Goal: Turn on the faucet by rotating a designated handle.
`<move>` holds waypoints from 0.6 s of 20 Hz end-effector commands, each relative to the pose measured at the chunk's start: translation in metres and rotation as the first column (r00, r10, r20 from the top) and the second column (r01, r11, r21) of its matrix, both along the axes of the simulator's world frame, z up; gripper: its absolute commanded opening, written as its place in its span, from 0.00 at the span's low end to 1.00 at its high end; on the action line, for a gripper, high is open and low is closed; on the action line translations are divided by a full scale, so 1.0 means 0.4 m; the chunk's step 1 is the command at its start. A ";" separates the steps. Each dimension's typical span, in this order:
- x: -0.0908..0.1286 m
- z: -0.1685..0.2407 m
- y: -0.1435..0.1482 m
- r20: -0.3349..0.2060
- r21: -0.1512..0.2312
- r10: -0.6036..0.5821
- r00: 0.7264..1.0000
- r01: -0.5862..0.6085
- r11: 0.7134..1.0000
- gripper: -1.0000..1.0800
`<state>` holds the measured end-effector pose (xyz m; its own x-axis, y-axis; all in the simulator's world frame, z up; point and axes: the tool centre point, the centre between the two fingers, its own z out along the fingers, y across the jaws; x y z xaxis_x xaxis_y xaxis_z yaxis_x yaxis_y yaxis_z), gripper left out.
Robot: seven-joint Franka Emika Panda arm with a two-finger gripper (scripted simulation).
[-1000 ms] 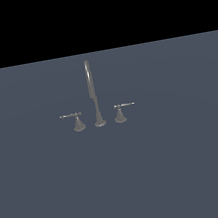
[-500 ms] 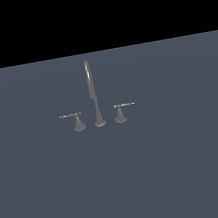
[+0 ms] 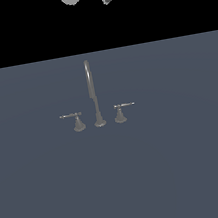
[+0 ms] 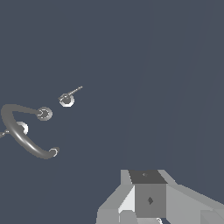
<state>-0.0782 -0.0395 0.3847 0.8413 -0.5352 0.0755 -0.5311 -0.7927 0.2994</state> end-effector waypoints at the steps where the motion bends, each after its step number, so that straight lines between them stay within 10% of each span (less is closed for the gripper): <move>1: 0.039 -0.038 -0.011 0.010 -0.018 -0.046 0.999 0.046 0.999 0.00; 12: 0.187 -0.228 -0.052 0.067 -0.041 -0.230 0.971 0.233 0.972 0.00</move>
